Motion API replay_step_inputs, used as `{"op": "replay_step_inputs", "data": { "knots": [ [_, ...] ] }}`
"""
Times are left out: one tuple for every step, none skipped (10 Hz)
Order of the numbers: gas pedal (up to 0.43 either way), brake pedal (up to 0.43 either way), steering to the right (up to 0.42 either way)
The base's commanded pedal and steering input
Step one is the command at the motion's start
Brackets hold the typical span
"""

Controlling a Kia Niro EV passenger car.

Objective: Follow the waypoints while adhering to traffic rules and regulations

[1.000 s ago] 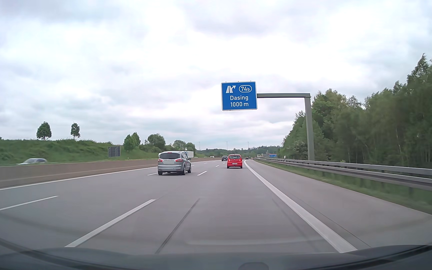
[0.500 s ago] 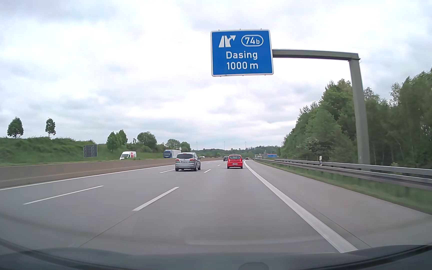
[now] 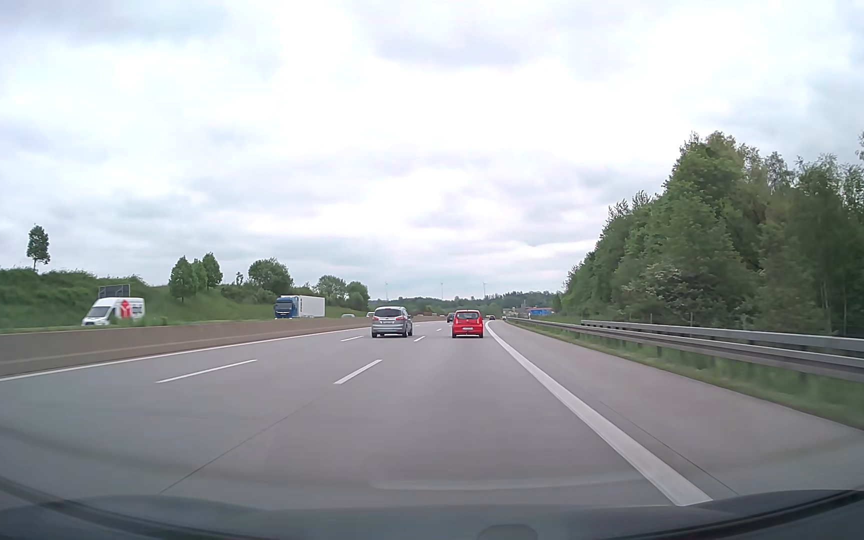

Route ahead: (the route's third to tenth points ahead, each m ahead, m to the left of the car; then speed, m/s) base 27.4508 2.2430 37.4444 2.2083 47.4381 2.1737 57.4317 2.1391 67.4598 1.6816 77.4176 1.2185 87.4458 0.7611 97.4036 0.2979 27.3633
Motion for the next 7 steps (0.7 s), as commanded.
{"op": "replay_step_inputs", "data": {
  "knots": [
    [0.13,0.0,0.003],
    [0.13,0.0,0.003],
    [0.13,0.0,0.003],
    [0.13,0.0,0.002],
    [0.138,0.0,0.002],
    [0.15,0.0,0.002],
    [0.15,0.0,0.002]
  ]
}}
